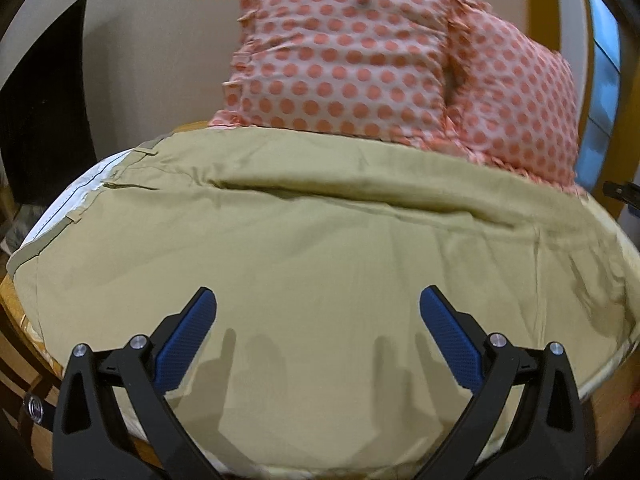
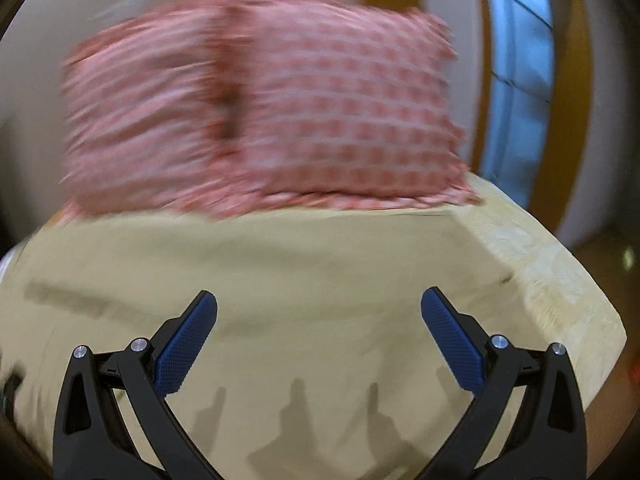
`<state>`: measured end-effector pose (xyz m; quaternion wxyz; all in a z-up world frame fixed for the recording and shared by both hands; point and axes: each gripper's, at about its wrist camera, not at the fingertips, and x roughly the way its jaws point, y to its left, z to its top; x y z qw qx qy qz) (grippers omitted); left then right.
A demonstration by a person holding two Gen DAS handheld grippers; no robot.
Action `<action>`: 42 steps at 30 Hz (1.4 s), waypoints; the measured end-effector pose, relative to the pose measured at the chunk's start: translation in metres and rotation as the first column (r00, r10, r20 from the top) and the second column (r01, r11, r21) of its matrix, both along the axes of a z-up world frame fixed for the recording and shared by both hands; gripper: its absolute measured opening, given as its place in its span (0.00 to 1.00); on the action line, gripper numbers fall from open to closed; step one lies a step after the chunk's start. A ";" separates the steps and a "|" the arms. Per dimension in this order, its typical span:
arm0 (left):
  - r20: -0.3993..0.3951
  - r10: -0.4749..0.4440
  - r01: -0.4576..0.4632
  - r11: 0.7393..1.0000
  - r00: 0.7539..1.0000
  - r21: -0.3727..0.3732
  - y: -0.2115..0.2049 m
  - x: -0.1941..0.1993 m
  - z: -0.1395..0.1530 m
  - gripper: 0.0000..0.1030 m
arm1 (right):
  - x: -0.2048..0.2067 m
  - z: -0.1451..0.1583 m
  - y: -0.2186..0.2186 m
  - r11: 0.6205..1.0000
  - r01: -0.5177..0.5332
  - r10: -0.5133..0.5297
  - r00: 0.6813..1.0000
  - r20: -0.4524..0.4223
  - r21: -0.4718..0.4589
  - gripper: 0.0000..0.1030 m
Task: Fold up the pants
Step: 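Grasp the trouser hem with the right gripper and lift it up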
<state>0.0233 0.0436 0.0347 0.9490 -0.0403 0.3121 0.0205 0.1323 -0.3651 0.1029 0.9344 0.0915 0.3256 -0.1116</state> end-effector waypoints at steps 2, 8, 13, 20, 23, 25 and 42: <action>-0.003 0.005 -0.005 1.000 1.000 -0.030 0.006 0.006 0.006 0.98 | 0.056 -0.009 -0.040 0.990 0.114 -0.107 0.990 -0.091 0.080 0.99; 0.008 0.020 -0.019 0.998 1.000 -0.053 0.015 0.023 0.020 0.98 | 0.161 -0.052 -0.104 0.922 0.360 -0.310 0.907 -0.284 0.141 0.73; 0.024 0.008 -0.008 1.000 1.000 0.002 0.009 0.035 0.023 0.98 | 0.203 -0.083 -0.124 0.879 0.467 -0.403 0.835 -0.375 0.096 0.72; 0.029 -0.013 0.013 1.000 0.999 -0.002 0.008 0.044 0.023 0.98 | 0.178 -0.091 -0.121 0.929 0.369 -0.347 0.899 -0.266 0.036 0.34; 0.039 -0.008 0.009 1.000 0.999 -0.025 0.012 0.042 0.023 0.98 | 0.152 -0.098 -0.149 0.910 0.330 -0.287 0.939 -0.190 0.252 0.06; 0.038 -0.003 0.004 1.000 0.999 -0.028 0.013 0.041 0.023 0.98 | 0.131 -0.094 -0.161 0.860 0.303 -0.280 0.953 -0.116 0.410 0.04; 0.131 0.007 0.003 0.997 0.991 -0.075 0.047 0.044 0.061 0.98 | -0.113 -0.109 -0.140 0.624 0.124 -0.272 0.960 0.066 0.772 0.16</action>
